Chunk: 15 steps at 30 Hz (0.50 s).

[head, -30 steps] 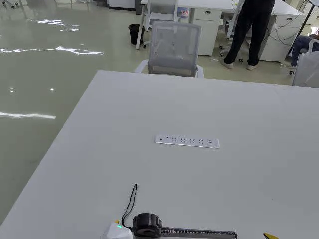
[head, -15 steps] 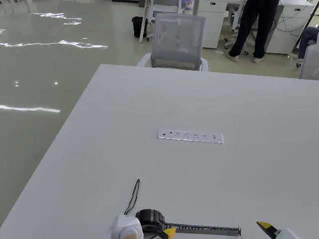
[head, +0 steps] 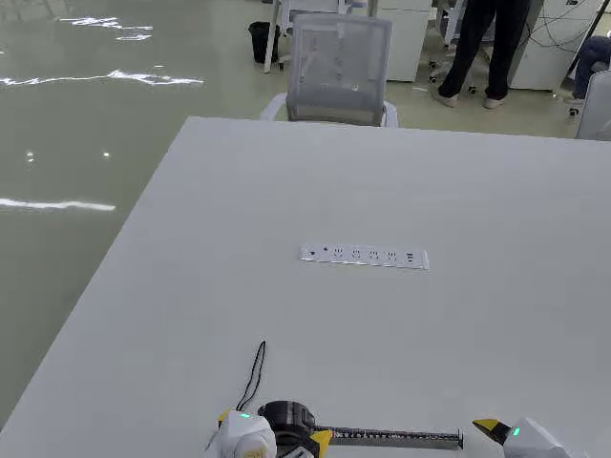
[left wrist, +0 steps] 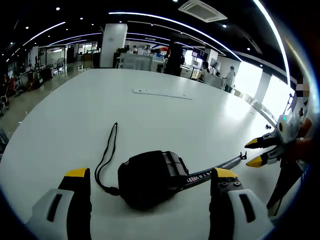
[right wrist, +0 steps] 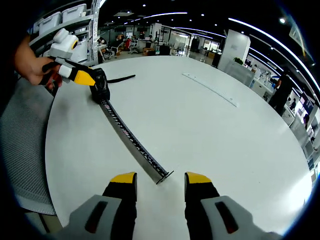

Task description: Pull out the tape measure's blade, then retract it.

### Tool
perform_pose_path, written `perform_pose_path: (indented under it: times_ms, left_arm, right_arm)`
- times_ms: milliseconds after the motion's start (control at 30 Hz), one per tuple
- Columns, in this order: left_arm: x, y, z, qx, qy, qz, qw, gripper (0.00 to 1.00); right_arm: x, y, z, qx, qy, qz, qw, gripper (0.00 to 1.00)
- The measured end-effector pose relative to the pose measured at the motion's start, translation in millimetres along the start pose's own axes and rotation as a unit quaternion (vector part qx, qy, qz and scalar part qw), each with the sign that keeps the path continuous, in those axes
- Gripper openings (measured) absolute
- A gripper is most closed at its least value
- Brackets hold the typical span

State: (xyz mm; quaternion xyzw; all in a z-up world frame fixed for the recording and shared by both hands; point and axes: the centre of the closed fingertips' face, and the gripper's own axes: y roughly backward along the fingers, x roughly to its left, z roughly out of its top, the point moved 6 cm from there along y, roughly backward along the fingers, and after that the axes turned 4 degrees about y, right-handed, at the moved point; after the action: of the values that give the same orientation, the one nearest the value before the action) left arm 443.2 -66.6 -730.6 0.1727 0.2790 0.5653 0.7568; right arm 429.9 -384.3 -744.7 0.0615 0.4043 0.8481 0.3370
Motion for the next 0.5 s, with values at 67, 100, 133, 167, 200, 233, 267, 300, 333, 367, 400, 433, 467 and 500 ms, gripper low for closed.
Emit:
perform_pose_path:
  times_ms: [67,100,133,167,200,233,267,300,333,367,400,433,467,500]
  left_arm:
    - [-3.2,-2.8,1.2,-0.001,-0.001,-0.003,1.0,0.99]
    - [-3.9,-4.1,1.4,-0.001,-0.003,-0.003,1.0,0.99]
    - [-4.0,-5.4,1.5,0.0,-0.003,-0.003,1.0,0.99]
    - [-3.6,-6.0,1.3,0.001,-0.002,-0.003,1.0,0.99]
    - [-3.7,-6.7,0.9,0.002,0.002,-0.004,1.0,0.99]
    - [-3.7,-6.6,0.3,0.005,0.005,-0.005,1.0,0.99]
    - [-3.6,-6.4,0.5,0.005,0.005,-0.004,1.0,0.99]
    - [-3.4,-6.7,0.4,0.005,0.003,-0.003,1.0,0.99]
    - [-3.5,-6.9,0.2,0.005,0.002,-0.004,1.0,0.99]
    - [-3.4,-7.4,-0.4,0.006,0.002,-0.004,1.0,0.99]
    - [-3.1,-8.1,-1.2,0.008,0.002,-0.003,1.0,0.99]
    - [-3.4,-8.1,-0.9,0.008,0.003,-0.004,1.0,0.99]
    - [-4.1,-8.1,-0.4,0.008,0.004,-0.005,0.9999,0.99]
    - [-4.3,-8.5,-0.2,0.008,0.003,-0.005,0.9999,0.99]
  right_arm:
    - [-1.3,-3.0,1.4,0.007,0.001,0.015,0.9999,0.31]
    - [-2.9,-3.9,2.4,0.008,0.004,0.017,0.9998,0.3]
    - [-5.7,-4.7,3.3,0.01,0.004,0.026,0.9996,0.3]
    - [-7.4,-5.1,3.9,0.011,0.001,0.034,0.9994,0.29]
    - [-8.1,-5.7,3.6,0.018,-0.003,0.047,0.9987,0.28]
    - [-13.5,-5.5,4.3,0.031,0.012,0.046,0.9984,0.25]
    - [-16.2,-5.8,4.9,0.034,0.027,0.043,0.9981,0.24]
    - [-18.3,-7.5,6.8,0.035,0.021,0.05,0.9979,0.23]
    - [-18.6,-7.6,7.7,0.04,0.018,0.058,0.9973,0.22]
    - [-19.0,-8.2,8.7,0.044,0.021,0.064,0.9967,0.22]
    - [-21.2,-11.2,7.3,0.052,0.031,0.069,0.9958,0.22]
    - [-22.1,-12.9,5.6,0.061,0.037,0.073,0.9948,0.23]
    - [-21.7,-14.4,5.9,0.067,0.042,0.08,0.9936,0.23]
    - [-20.8,-15.3,6.6,0.069,0.041,0.088,0.9929,0.23]
